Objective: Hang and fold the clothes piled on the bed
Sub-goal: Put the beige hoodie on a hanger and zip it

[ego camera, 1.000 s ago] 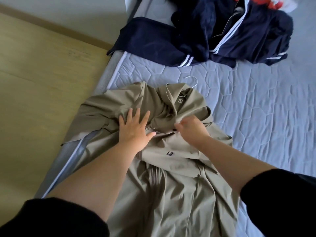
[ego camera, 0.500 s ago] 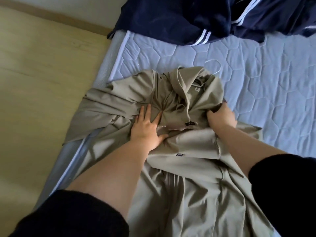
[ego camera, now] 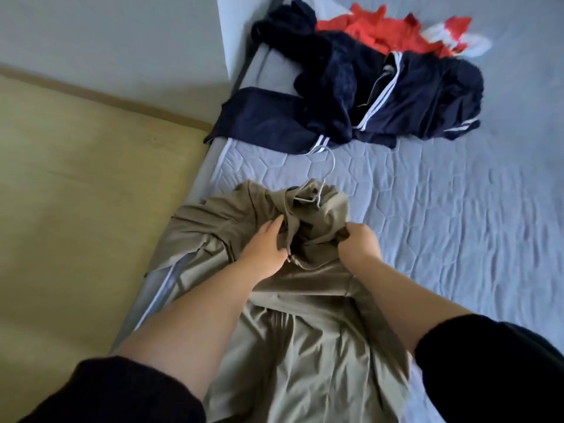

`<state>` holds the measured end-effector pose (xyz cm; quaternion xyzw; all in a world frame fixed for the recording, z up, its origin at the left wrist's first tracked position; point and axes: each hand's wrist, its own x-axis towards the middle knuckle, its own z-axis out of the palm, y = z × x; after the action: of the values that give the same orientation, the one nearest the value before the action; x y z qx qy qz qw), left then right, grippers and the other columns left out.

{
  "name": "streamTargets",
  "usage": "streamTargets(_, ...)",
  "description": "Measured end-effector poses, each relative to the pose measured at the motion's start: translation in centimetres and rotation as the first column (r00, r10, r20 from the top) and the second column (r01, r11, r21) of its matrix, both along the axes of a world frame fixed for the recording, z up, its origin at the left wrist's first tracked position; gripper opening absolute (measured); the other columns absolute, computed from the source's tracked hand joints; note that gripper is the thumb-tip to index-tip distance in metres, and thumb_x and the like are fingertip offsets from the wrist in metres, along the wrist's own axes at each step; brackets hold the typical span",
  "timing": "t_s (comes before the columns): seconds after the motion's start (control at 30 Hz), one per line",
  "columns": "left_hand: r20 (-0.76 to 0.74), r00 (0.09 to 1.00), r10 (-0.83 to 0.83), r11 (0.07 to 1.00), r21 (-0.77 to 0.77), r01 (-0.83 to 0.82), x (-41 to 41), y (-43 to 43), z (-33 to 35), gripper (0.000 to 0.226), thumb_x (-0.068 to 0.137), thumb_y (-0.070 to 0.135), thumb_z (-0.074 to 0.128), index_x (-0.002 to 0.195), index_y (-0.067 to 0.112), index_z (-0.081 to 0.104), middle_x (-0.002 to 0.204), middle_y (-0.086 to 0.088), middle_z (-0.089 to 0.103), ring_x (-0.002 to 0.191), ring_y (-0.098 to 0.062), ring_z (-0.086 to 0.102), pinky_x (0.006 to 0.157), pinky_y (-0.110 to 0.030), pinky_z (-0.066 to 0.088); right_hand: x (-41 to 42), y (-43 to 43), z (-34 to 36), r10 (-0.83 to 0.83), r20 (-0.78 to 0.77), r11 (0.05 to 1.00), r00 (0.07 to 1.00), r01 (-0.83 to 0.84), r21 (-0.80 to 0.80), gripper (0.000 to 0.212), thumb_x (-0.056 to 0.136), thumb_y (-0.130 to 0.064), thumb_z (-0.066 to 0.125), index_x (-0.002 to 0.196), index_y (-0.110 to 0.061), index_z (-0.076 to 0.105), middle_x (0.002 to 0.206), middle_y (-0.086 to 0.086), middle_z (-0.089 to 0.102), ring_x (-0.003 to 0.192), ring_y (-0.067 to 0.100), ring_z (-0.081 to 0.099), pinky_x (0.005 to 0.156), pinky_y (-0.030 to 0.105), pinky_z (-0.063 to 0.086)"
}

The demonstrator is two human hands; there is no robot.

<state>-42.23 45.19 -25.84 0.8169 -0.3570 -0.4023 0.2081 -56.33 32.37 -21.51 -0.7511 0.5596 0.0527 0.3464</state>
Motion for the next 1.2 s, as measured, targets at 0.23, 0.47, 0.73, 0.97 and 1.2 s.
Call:
streamTargets(0.23,0.559,0.799,0.222,0.968,-0.227,-0.109,0.9,-0.1,15.4,0.037,0.084,0.017,0.063,0.117,0.006,0.05,0.126,-0.013,0.048,0.117,-0.031,0.046,0.096,-0.039,0.04,-1.7,-0.5,14.9,0.086,0.231,0.996,0.969,-0.086,-0.011,0.031,0.083,0.006,0.048,0.062,-0.015,0.054,0.059,-0.004,0.05,0.061,0.013,0.047,0.047,0.017,0.033)
streamTargets(0.47,0.708,0.693,0.137,0.97,-0.238,0.052,0.0,0.5,34.4,0.04,0.087,0.008,0.047,0.126,0.014,0.052,0.122,-0.009,0.053,0.114,-0.031,0.048,0.094,-0.039,0.04,-4.7,1.7,31.9,0.182,0.398,0.978,0.899,-0.122,-0.17,0.038,0.075,0.012,0.045,0.051,-0.017,0.044,0.05,-0.004,0.041,0.052,0.009,0.037,0.043,0.017,0.029)
streamTargets(0.73,0.432,0.888,0.158,0.952,-0.305,-0.021,-2.7,3.1,54.9,0.029,0.083,0.008,0.047,0.106,0.011,0.064,0.095,-0.007,0.062,0.09,-0.027,0.057,0.069,-0.029,0.042,-8.2,3.5,47.4,0.219,0.502,0.908,0.836,0.013,-0.418,0.022,0.068,0.01,0.045,0.064,-0.007,0.058,0.058,0.006,0.054,0.063,0.022,0.05,0.059,0.032,0.042)
streamTargets(0.97,0.549,0.829,-0.107,0.909,-0.284,0.305,-6.6,4.9,66.6,0.011,0.09,0.026,0.053,0.09,0.022,0.063,0.09,0.006,0.06,0.084,-0.014,0.054,0.074,-0.026,0.042,-9.3,5.5,56.2,0.31,0.533,0.853,0.787,0.018,-0.521,0.025,0.075,0.007,0.046,0.066,-0.009,0.062,0.069,0.009,0.062,0.072,0.027,0.057,0.06,0.03,0.043)
streamTargets(1.2,0.538,0.825,0.172,0.777,-0.59,0.222,-7.4,6.8,70.2,0.035,0.095,0.023,0.052,0.061,0.017,0.056,0.066,0.003,0.056,0.066,-0.012,0.052,0.059,-0.022,0.035,-10.3,7.3,62.9,0.432,0.592,0.72,0.68,0.135,-0.681,0.011,0.084,0.0,0.057,0.082,-0.007,0.064,0.091,0.002,0.052,0.089,0.02,0.051,0.074,0.025,0.038)
